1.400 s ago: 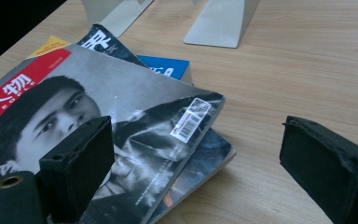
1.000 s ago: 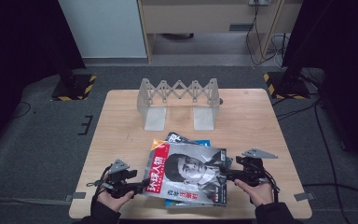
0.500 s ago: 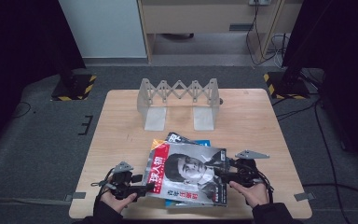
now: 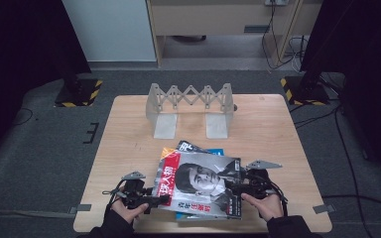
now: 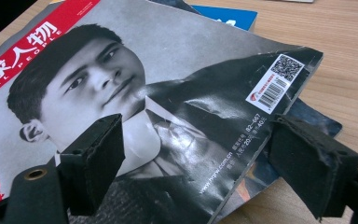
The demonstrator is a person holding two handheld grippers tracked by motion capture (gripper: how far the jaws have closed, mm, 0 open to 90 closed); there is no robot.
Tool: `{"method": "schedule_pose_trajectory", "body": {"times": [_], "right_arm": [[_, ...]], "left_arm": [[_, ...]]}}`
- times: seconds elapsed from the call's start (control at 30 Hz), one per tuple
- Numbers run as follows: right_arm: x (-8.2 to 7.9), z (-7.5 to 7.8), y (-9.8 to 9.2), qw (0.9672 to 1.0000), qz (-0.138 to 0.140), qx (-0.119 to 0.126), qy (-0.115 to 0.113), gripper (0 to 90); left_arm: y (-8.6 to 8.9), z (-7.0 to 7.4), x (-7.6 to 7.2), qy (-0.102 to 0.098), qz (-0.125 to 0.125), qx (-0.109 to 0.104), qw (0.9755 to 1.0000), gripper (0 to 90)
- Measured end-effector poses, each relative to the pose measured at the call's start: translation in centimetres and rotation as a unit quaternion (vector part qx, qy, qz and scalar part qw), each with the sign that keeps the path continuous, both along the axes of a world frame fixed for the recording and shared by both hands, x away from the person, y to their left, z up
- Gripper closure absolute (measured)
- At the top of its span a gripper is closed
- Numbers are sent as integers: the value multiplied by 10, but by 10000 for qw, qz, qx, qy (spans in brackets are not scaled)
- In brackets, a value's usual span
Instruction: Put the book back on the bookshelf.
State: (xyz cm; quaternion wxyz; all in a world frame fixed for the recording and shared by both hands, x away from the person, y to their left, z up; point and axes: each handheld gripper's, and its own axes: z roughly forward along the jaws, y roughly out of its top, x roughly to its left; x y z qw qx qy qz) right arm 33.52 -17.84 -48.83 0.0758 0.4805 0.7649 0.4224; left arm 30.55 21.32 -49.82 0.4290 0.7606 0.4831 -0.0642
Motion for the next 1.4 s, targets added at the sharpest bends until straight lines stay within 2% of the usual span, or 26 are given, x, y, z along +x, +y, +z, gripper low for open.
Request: {"method": "schedule_pose_trajectory", "body": {"times": [0.13,0.17,0.27,0.37,0.47,0.57,0.73,0.83,0.93,1.0,1.03,1.17,1.23,1.33,1.4], "right_arm": [[1,-1,0,10000,-8,-10,21,185],[0,-1,0,10000,2,3,40,185],[1,-2,0,10000,5,-18,26,186],[1,-3,1,10000,8,-57,39,187],[1,-4,2,9999,32,-141,-4,187],[1,-4,1,9999,26,-118,36,186],[1,-5,1,9999,27,-108,55,184],[1,-5,1,9999,31,-102,61,181],[2,-6,1,9999,29,-109,45,172],[2,-6,0,9999,0,-111,38,170],[2,-6,0,9999,-14,-96,50,170],[2,-5,-1,9999,-15,-86,51,169],[2,-4,-2,9999,-32,-48,87,170],[3,-4,-4,10000,-24,34,89,167],[4,-2,-7,9999,-58,83,-22,161]], "left_arm": [[4,1,0,23,49,-135,9999,368],[6,3,0,30,82,-210,9997,426],[11,7,0,10,138,-555,9984,437],[12,10,0,-76,171,-747,9970,458],[14,14,0,-167,202,-1091,9937,483],[14,16,3,-92,152,-1343,9908,485],[9,15,10,111,38,-1315,9913,515],[9,15,13,242,26,-1371,9903,575],[6,15,15,361,-58,-1325,9905,634],[4,18,16,364,-101,-1239,9916,671],[4,18,17,369,-105,-1251,9914,721],[3,23,18,336,-120,-1228,9918,764],[2,27,18,338,-64,-1286,9911,806],[3,33,20,262,-2,-1346,9906,823],[3,38,22,227,68,-1387,9901,845]]}}
